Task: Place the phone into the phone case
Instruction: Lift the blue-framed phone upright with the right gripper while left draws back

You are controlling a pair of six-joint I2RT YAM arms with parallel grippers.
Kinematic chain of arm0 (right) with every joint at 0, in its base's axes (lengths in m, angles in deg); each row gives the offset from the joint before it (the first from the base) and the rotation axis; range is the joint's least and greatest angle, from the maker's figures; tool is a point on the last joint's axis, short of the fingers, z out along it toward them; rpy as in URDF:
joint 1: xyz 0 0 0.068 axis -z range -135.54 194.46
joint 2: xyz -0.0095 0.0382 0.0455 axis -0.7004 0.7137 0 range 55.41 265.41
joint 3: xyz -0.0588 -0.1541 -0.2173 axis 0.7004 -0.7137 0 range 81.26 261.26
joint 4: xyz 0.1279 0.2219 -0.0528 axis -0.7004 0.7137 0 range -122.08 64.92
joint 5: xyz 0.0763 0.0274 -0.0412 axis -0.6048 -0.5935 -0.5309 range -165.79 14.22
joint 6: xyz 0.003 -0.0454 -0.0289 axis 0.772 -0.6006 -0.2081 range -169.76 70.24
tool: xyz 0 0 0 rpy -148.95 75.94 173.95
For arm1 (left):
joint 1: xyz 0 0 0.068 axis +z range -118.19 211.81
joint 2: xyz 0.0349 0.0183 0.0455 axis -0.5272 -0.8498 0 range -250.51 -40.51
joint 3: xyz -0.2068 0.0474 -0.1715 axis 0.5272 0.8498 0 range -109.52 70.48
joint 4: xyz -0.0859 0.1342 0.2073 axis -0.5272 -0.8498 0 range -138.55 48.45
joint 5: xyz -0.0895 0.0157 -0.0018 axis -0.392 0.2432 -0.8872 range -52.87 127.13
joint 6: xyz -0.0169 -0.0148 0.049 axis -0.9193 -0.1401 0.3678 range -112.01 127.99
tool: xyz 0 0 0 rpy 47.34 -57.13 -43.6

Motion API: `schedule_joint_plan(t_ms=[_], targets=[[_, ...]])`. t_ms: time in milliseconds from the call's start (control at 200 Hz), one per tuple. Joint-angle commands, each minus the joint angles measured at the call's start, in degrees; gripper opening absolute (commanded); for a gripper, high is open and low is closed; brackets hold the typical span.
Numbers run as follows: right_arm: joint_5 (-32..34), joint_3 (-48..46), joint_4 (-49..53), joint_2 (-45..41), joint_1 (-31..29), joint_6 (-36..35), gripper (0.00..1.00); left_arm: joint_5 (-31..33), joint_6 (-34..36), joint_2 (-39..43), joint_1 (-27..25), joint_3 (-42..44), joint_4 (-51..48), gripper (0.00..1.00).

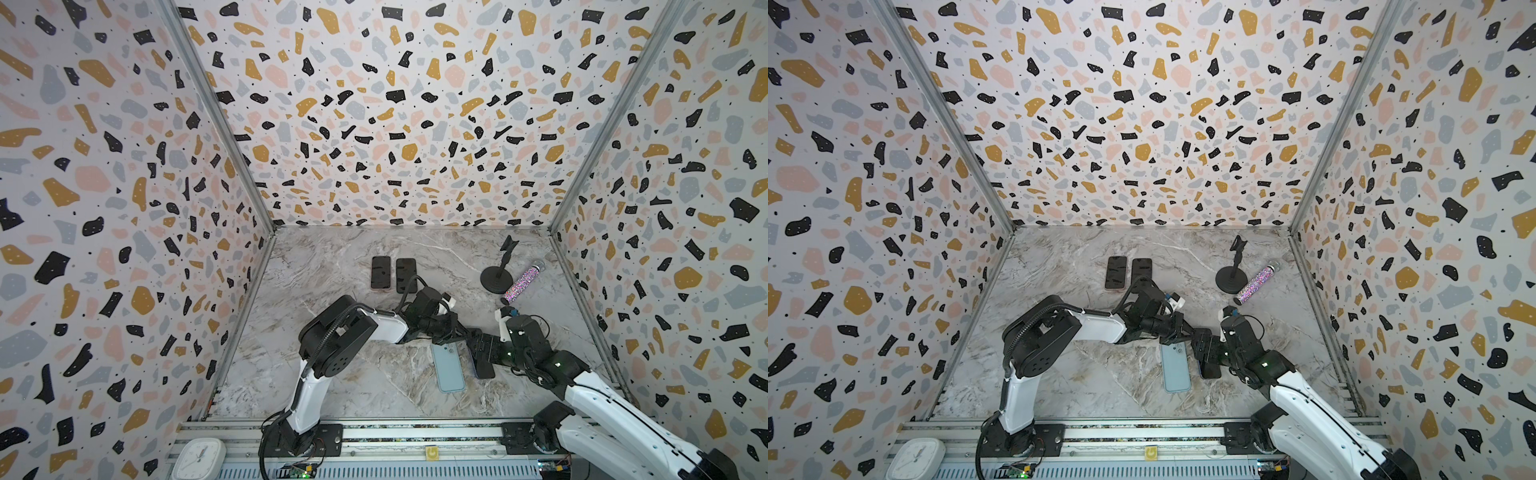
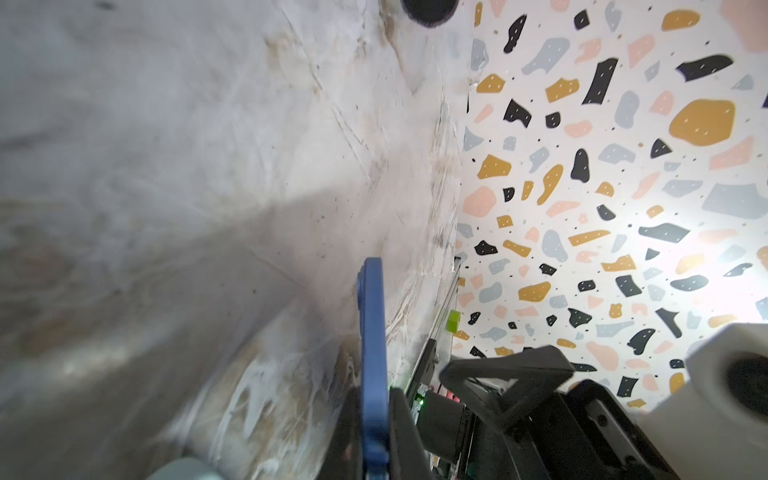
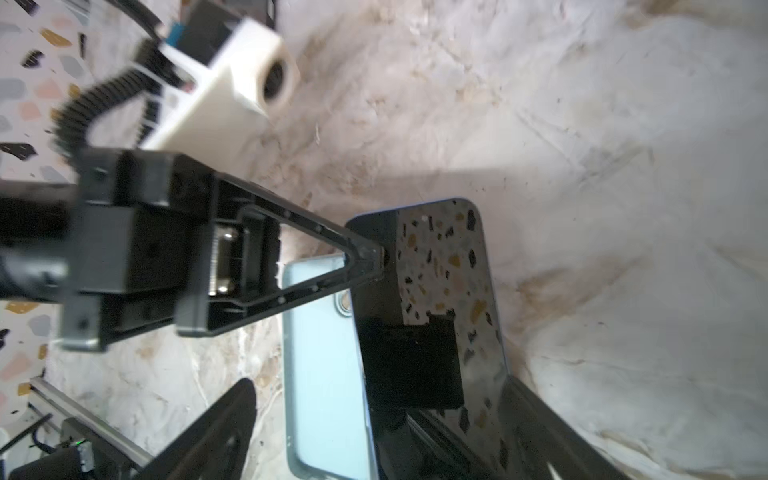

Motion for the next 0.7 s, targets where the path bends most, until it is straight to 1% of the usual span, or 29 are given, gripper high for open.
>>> schedule_joint_plan(t_ms=[0, 50, 115, 240, 295, 340, 370, 466, 591, 696], targets=[[0.2, 1.2, 5.3, -4.9, 3.0, 4.8, 0.93, 2.4, -6.3, 3.9, 0.2, 0.6, 9.8, 0.04], [-2.9, 0.3, 4.4, -6.9, 5.5, 6.7, 0.92, 3.0, -9.2, 4.3, 0.3, 1.6, 13.7, 0.04], [-8.9, -1.2, 2.4, -9.5, 9.3, 9.7, 0.91, 3.9, -14.0, 4.7, 0.4, 3.1, 20.0, 0.04], [-23.3, -6.5, -4.8, -13.2, 17.5, 18.4, 0.86, 6.3, -22.7, 4.6, 0.7, 5.3, 32.3, 0.03], [-28.0, -8.4, -7.9, -14.6, 21.1, 21.8, 0.84, 7.6, -24.6, 4.7, 0.7, 5.9, 35.5, 0.02], [-30.3, -9.3, -8.9, -15.6, 24.1, 23.4, 0.84, 8.5, -25.0, 5.0, 0.7, 6.4, 36.1, 0.02], [-30.7, -9.5, -8.9, -16.1, 25.0, 24.1, 0.84, 9.0, -25.0, 5.2, 0.7, 6.8, 36.5, 0.02], [-29.5, -8.6, -7.8, -15.6, 25.0, 24.0, 0.84, 10.7, -24.9, 5.8, 1.0, 8.2, 37.4, 0.02], [-25.4, -7.4, -5.2, -16.0, 25.3, 22.8, 0.87, 11.9, -25.2, 6.2, 1.5, 10.1, 38.9, 0.02], [-24.2, -7.8, -4.5, -15.5, 25.8, 24.1, 0.88, 12.6, -25.7, 6.6, 2.1, 11.5, 40.5, 0.01]])
